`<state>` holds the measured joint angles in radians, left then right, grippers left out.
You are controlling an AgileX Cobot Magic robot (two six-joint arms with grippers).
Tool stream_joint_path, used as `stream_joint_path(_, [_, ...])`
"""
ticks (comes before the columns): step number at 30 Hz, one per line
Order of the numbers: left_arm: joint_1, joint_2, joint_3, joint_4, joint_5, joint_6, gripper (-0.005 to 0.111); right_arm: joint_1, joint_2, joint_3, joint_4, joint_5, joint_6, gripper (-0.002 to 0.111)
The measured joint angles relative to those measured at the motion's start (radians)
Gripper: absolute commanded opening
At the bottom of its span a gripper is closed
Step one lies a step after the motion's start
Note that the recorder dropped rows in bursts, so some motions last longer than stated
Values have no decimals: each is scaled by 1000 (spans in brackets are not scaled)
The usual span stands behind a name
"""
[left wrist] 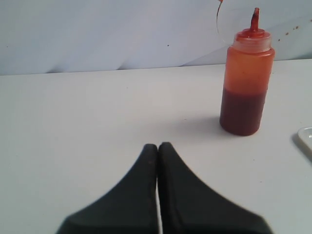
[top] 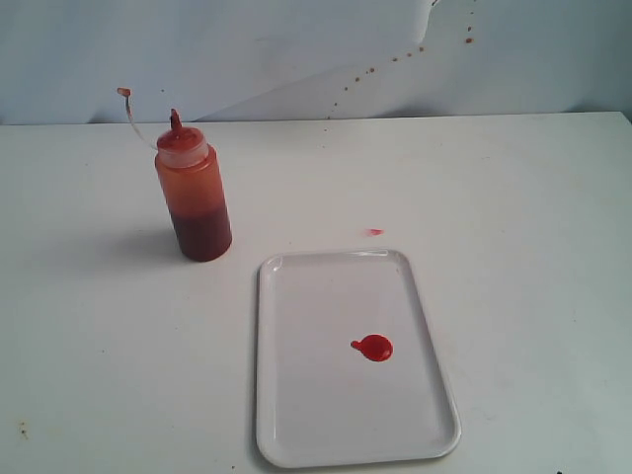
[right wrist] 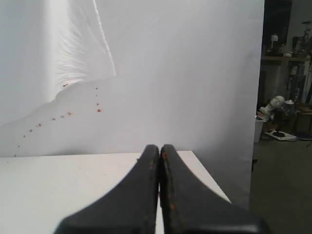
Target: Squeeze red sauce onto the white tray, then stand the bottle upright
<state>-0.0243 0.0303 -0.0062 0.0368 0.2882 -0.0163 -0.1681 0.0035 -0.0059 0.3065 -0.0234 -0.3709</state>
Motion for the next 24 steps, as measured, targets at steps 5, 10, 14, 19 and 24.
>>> stream_joint_path(5, [0, 0, 0, 0, 0, 0, 1, 0, 0, 2, -227, 23, 215, 0])
stream_joint_path(10, [0, 0, 0, 0, 0, 0, 1, 0, 0, 2, -315, 29, 335, 0])
stream_joint_path(14, [0, 0, 0, 0, 0, 0, 1, 0, 0, 2, -306, 29, 347, 0])
stream_joint_path(19, [0, 0, 0, 0, 0, 0, 1, 0, 0, 2, -290, 31, 347, 0])
stream_joint_path(24, [0, 0, 0, 0, 0, 0, 1, 0, 0, 2, -289, 45, 347, 0])
